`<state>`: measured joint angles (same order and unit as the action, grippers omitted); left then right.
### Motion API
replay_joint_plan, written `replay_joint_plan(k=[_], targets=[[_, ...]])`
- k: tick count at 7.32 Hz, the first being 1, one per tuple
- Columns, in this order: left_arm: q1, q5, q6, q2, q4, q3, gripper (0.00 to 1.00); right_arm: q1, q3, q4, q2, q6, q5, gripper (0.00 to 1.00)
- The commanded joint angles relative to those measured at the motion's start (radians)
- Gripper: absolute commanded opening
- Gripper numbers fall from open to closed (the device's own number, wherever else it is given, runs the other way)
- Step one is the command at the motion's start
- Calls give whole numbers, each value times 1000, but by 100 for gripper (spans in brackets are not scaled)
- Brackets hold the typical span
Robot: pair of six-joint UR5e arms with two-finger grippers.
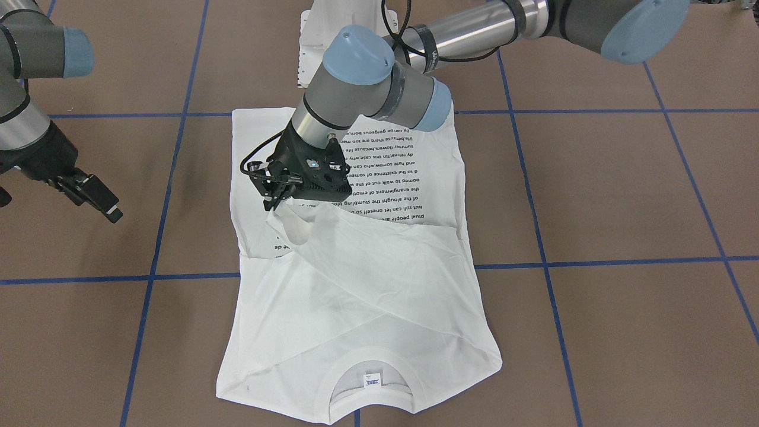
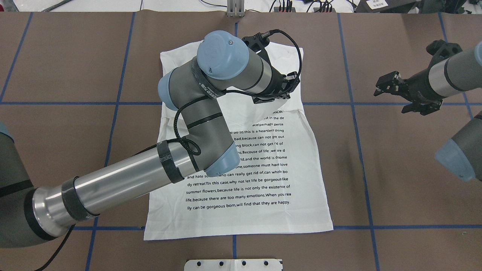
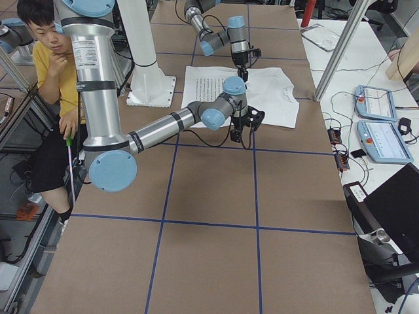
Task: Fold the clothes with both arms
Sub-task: 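Carry the sleeve with the left gripper across the chest toward the far shoulder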
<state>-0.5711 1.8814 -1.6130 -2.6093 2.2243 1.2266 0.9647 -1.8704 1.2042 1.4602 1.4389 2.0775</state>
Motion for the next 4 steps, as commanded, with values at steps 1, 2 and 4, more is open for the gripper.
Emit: replay_joint_plan(k=[1,2,4], targets=[[5,-8,-1,-8,26,-36,0,0,2,0,0,0,0,99],[5,-8,-2,-11,24,-42,0,-1,4,0,0,0,0,99],[25,-40,-30,-82,24,-119,16,-1,17,0,-1,-8,-2,99]])
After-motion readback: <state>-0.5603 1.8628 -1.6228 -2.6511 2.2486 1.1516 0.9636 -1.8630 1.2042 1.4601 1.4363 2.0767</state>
